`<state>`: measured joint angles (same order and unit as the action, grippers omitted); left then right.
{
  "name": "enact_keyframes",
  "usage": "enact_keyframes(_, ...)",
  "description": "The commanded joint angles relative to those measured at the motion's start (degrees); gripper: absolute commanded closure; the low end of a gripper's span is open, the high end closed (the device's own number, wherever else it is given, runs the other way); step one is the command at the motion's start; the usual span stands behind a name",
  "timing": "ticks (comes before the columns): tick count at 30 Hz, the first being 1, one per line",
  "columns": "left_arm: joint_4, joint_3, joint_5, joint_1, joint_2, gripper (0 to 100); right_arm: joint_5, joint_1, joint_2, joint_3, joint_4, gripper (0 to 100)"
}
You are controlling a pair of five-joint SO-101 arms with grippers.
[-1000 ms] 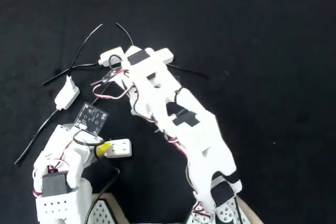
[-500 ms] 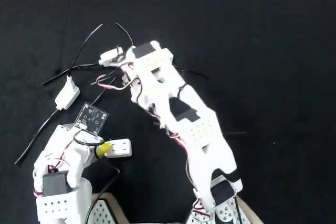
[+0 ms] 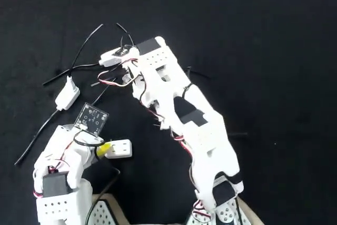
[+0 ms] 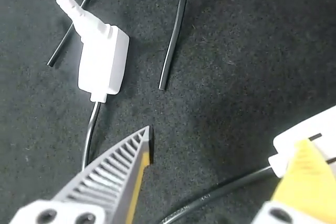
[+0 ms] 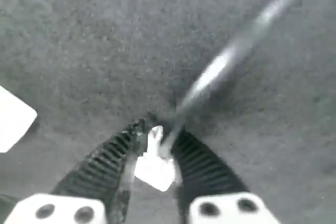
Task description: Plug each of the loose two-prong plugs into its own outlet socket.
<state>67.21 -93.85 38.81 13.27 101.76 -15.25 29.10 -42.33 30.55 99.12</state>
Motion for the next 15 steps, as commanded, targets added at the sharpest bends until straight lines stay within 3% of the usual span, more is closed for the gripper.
enact_keyframes(1,-0.3,-1.5,0.8,-0.2,-0.7,60,0.1,-1.1,0.7,0.7,0.9,77.9)
enact_keyframes(3,-0.3,-1.5,0.8,-0.2,-0.7,60,0.5,-1.1,-0.3,1.5,1.6,75.5)
enact_keyframes(15,-0.3,-1.5,0.8,-0.2,-0.7,60,3.0,-3.5,1.3,1.5,2.0,82.2)
